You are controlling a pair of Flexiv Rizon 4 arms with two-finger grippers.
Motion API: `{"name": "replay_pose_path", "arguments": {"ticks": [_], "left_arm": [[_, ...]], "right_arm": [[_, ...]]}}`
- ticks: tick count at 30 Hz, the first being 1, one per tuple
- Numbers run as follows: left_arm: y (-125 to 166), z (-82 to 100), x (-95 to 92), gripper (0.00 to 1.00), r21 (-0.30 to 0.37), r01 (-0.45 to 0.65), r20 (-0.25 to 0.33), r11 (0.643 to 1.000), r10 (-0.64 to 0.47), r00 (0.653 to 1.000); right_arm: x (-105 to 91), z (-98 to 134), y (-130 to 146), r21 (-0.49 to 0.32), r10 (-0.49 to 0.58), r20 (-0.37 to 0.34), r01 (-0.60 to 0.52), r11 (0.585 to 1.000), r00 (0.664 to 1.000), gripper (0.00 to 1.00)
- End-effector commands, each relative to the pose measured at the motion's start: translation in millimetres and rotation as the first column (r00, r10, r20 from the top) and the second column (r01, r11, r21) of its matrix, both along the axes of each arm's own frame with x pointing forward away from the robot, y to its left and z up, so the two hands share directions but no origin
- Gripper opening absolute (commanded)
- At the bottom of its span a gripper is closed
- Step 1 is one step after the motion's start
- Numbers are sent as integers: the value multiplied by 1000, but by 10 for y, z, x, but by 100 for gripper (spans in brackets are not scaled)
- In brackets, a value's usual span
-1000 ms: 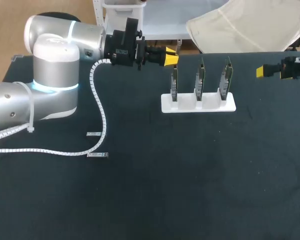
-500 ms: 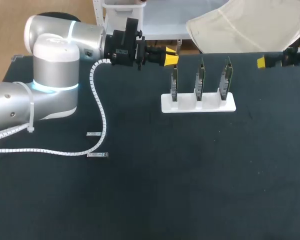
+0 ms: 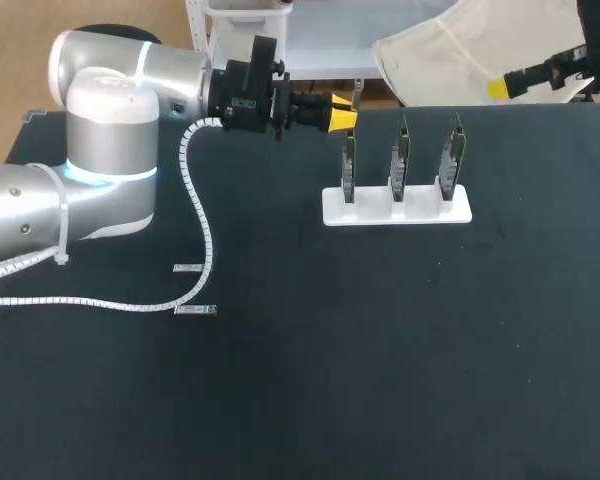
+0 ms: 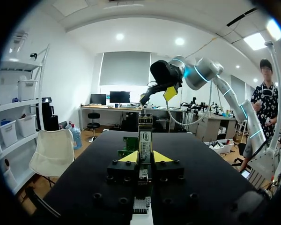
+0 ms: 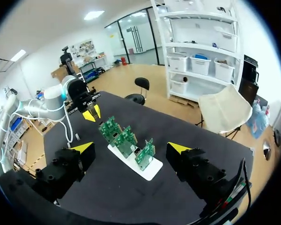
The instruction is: Pick up the optical module with the left hand, and insert it into the network port with the right hand.
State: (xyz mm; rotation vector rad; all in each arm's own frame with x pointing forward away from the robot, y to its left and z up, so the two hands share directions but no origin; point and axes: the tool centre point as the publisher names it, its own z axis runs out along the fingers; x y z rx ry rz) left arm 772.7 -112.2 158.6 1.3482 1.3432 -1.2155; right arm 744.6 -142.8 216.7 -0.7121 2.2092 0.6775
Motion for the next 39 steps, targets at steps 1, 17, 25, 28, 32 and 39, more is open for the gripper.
{"name": "replay_pose_path", "arguments": {"ticks": [1, 17, 25, 28, 32, 39], "left_arm": [[-4, -12, 18, 0, -2, 3, 1, 1000, -3, 1000], [-4, -12, 18, 0, -2, 3, 1, 1000, -3, 1000], [-4, -12, 18, 0, -2, 3, 1, 1000, -3, 1000], [-4, -12, 18, 0, -2, 3, 1, 1000, -3, 1000], [-4, -12, 18, 0, -2, 3, 1, 1000, -3, 1000], [-4, -12, 18, 0, -2, 3, 1, 1000, -3, 1000]], "right_arm": [[38, -14, -22, 99, 122, -36, -118, 988, 992, 100], [49, 2, 102, 140, 200, -27, -194, 971, 980, 100], [-55, 74, 621, 192, 480, 57, -482, 855, 875, 100], [-114, 30, 711, 184, 581, 48, -579, 794, 813, 100], [-128, 33, 793, 162, 640, 60, -640, 751, 766, 100], [-50, 62, 955, 86, 689, 91, -695, 714, 719, 100]]}}
